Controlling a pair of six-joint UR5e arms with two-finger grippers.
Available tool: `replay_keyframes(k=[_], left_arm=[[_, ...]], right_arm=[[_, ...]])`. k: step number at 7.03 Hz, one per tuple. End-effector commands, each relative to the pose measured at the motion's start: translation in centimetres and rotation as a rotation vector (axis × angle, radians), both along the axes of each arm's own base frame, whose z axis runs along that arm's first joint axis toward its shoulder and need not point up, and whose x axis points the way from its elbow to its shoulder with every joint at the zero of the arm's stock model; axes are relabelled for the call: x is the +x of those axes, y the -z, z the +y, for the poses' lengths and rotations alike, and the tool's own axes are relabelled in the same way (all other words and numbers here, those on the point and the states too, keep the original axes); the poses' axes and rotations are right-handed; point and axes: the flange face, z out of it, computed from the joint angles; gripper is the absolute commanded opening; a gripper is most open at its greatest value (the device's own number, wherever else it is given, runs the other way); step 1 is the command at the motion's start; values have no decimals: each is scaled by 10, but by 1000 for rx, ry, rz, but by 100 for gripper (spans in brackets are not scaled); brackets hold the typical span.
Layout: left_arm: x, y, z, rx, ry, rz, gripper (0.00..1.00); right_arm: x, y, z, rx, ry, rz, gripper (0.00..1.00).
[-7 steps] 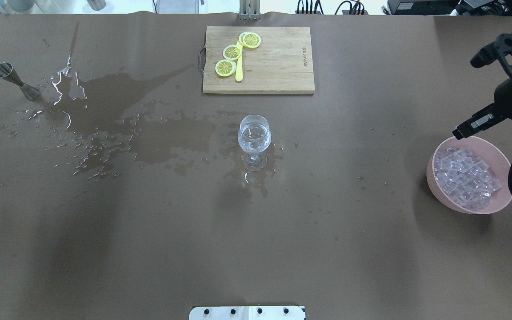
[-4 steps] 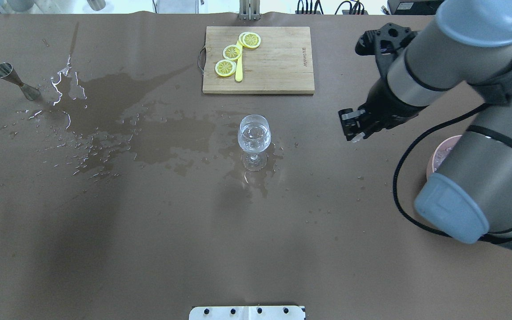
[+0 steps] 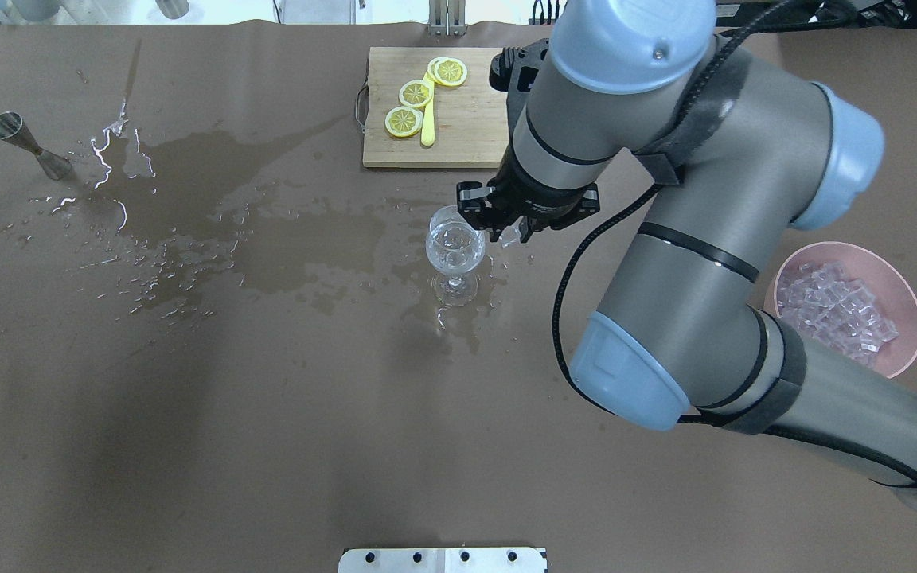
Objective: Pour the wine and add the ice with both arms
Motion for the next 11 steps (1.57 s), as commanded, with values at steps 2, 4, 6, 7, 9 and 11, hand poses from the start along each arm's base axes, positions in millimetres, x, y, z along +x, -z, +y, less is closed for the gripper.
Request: replay_keyframes(k=[2,4,6,7,9,11], left_arm=[[0,1,-1,3,0,0,98],[0,0,-1,0,0,0,98],[0,0,-1,0,0,0,98],[0,-1,-1,-2,0,0,98],[0,-1,-1,-2,0,0,98],[0,-1,-1,-2,0,0,98]], right_arm=[[-37,9,-23,-67,-66,-45,0],[-36,10,-23,-65,-65,-46,0],[-37,9,-23,-66,-65,-44,0],[-36,9,-24,-68,-68,-43,0],[-36,9,-24,-68,-68,-43,10],[-36,9,-24,-68,-68,-43,23]])
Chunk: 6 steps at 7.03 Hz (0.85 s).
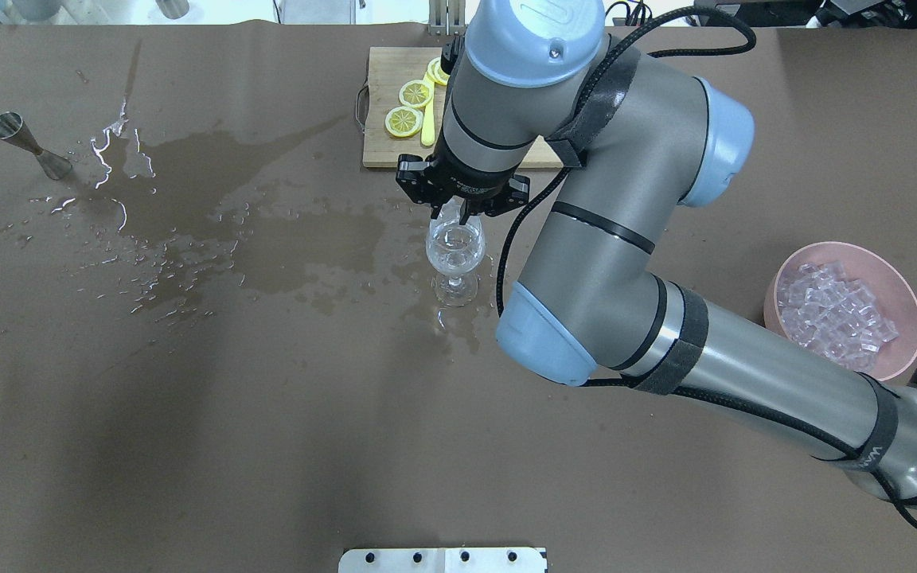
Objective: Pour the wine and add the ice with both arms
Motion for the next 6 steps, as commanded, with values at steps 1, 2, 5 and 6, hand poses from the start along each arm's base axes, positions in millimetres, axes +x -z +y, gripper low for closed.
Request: replay_keyframes(k=[1,2,5,6], left_arm=[[0,1,0,1,0,0,98],[0,1,0,3,0,0,98],[0,1,0,3,0,0,98],[0,3,0,6,0,1,98]], right_arm=[[0,0,0,0,1,0,34],[1,0,-1,11,-13,6,65],[1,1,-1,14,-15,5,98],[1,0,-1,14,-15,6,98]])
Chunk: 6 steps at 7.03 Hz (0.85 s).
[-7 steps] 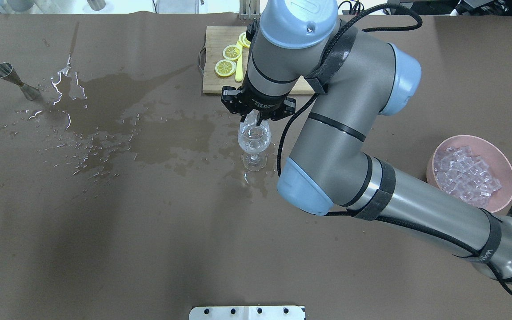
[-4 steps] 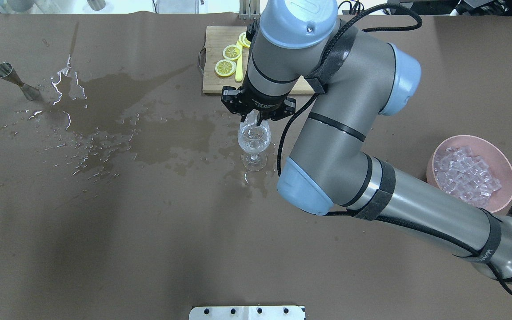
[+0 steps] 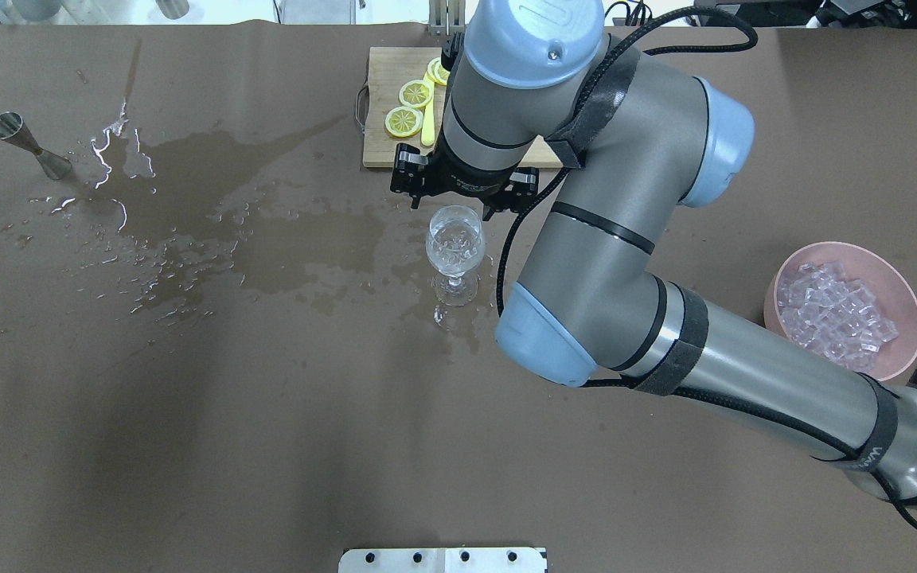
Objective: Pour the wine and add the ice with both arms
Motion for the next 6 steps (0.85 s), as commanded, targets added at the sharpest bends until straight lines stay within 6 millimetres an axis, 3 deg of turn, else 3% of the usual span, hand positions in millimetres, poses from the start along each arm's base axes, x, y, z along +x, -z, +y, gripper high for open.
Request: replay_keyframes(k=[1,2,3,6], left_arm=[[0,1,0,2,0,0,98],[0,1,0,2,0,0,98],[0,2,0,4,0,0,98],[0,4,-3,7,0,-1,98]], right_arm=[[3,-2,1,3,5,-1,98],[16,-18,-1,0,2,9,99],[55,-57,2,17,-1,22,99],[216,-205,-49,149,150,136,99]])
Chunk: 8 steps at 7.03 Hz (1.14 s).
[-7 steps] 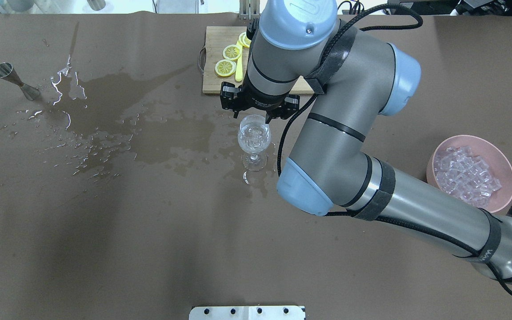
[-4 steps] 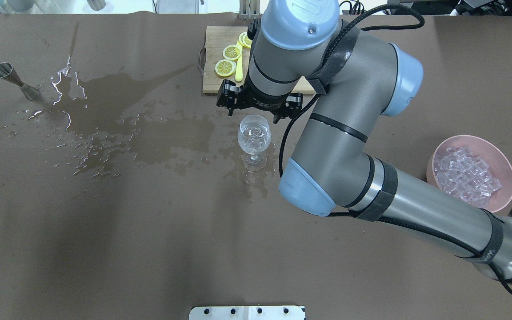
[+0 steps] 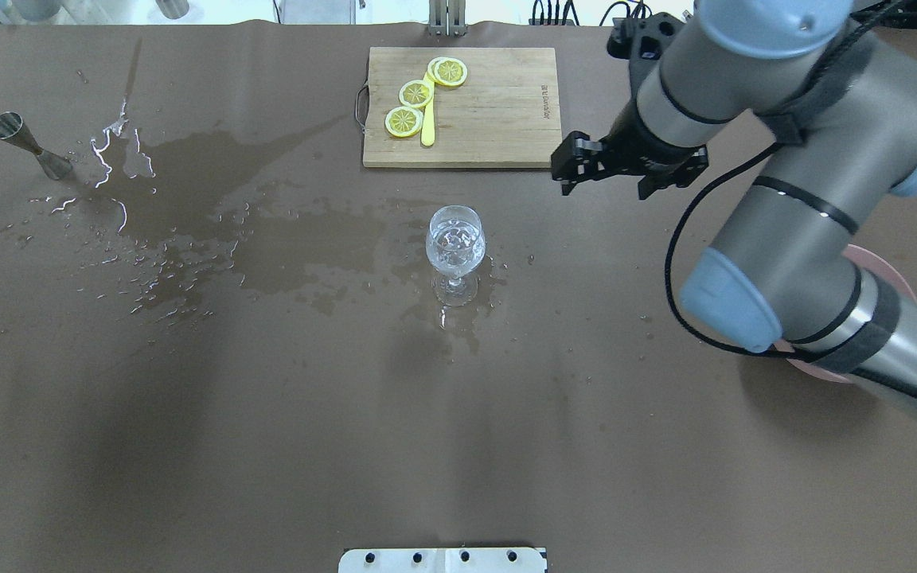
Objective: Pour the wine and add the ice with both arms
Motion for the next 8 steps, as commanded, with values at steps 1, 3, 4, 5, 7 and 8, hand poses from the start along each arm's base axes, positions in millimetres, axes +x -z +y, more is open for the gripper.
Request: replay_keyframes(k=[1,3,4,5,7,8], left_arm=[[0,2,-3,4,0,0,98],[0,6,-7,10,2,-1,98],[0,6,-8,15,1,-2,98],[-1,6,-7,16,2,-4,98],[-3,5,-6,16,6,-10,98],[-15,5,-3,24,25,-9,98]], right_arm=[[139,-115,-29,97,121,76,99],[281,-241,-25,169,229,110,99],[328,-300,-17,182,273,123,99],[371,-346,-19,199,302,135,99],[411,-394,-14,166,294,135,100],[413,-397,-12,159,291,135,100]])
